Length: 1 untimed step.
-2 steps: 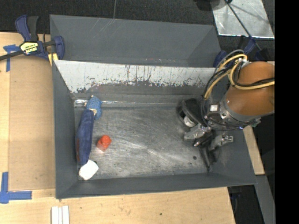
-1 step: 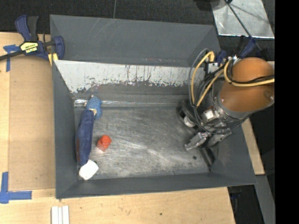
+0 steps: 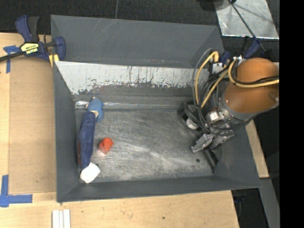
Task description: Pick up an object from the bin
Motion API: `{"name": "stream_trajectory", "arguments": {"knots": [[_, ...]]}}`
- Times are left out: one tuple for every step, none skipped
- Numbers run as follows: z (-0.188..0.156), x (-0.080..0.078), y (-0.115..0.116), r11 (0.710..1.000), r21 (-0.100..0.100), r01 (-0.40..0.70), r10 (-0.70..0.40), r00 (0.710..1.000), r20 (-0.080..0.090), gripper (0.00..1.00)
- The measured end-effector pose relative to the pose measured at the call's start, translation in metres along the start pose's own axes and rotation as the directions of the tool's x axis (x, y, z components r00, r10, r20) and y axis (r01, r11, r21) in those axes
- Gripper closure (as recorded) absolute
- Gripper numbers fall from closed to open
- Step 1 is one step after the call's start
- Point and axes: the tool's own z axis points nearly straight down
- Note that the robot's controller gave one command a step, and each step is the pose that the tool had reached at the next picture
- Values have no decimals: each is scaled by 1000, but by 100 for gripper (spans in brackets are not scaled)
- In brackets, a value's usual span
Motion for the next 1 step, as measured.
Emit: {"name": "stream_trajectory", "arguments": {"knots": [[-135,-11,36,987,40,157,-155,987,-40,100]]}}
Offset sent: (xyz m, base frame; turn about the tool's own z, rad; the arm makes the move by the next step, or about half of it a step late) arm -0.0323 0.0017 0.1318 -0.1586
